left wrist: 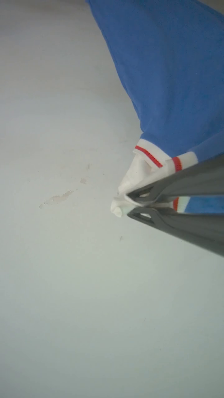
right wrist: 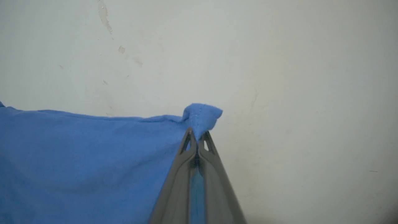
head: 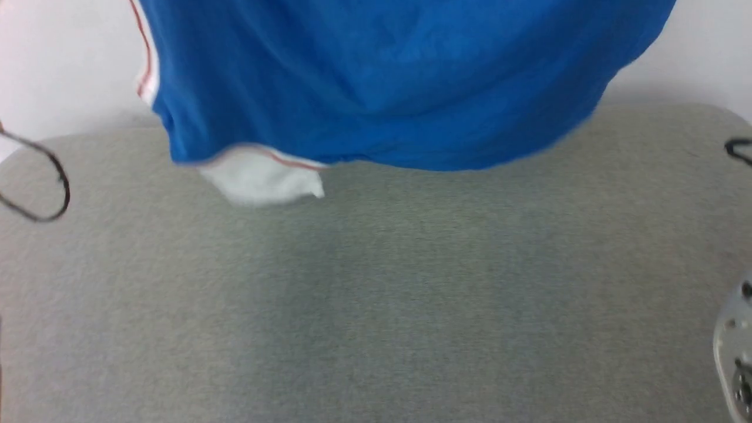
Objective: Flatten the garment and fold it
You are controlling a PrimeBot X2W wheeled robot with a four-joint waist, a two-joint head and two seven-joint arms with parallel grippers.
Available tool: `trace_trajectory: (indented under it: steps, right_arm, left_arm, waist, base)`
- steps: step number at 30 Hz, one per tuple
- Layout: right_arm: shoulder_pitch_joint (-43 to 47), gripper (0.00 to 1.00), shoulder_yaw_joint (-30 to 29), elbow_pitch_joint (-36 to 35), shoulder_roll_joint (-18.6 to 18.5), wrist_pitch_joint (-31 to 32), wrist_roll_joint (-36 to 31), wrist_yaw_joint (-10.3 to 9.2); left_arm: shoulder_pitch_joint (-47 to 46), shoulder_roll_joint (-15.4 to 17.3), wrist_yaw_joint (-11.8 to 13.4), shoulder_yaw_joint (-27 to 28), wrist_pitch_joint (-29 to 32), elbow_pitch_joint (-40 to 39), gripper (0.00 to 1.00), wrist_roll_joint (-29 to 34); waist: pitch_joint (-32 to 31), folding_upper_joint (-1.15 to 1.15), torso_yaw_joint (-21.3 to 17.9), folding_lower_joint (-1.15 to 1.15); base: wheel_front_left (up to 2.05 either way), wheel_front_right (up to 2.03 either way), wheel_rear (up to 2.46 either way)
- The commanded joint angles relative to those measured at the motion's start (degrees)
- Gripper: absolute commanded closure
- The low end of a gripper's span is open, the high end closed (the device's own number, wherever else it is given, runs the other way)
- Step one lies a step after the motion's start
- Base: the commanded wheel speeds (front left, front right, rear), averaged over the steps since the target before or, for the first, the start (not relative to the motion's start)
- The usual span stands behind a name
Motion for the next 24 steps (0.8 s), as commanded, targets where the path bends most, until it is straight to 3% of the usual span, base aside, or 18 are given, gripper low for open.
trace_trajectory:
  steps: [1,12,18,24]
  right_arm:
    - [-1.4,1.0,-0.4,1.0,0.5,0.2,-0.5,-0.04]
    - [-14.6,1.0,-0.9,7.8,2.6,0.8,-5.5,-0.04]
    - [-20.1,1.0,-2.2,8.9,3.6,-1.3,-7.5,-0.04]
    - [-25.3,1.0,-3.4,11.1,3.7,-5.2,-10.7,-0.04]
  left_arm:
    - [-1.5,-0.5,-0.5,-0.3,0.2,0.8,1.0,0.3]
    - [-15.5,-1.3,-0.6,0.3,-2.1,6.5,1.0,1.9]
    - [-21.8,-0.1,-1.0,0.7,-10.9,7.0,1.0,5.6]
    - [-26.4,-0.4,-1.1,2.0,-17.5,9.7,1.0,6.2]
  waist:
    - [-0.1,0.0,-1.7,0.01]
    - [13.6,0.0,-4.3,0.01]
    - [22.8,0.0,-4.4,0.01]
    - [28.2,0.0,-3.5,0.01]
  base:
    - [0.0,0.0,0.0]
    - [0.0,0.0,0.0]
    - [0.0,0.0,0.0]
    - [0.0,0.0,0.0]
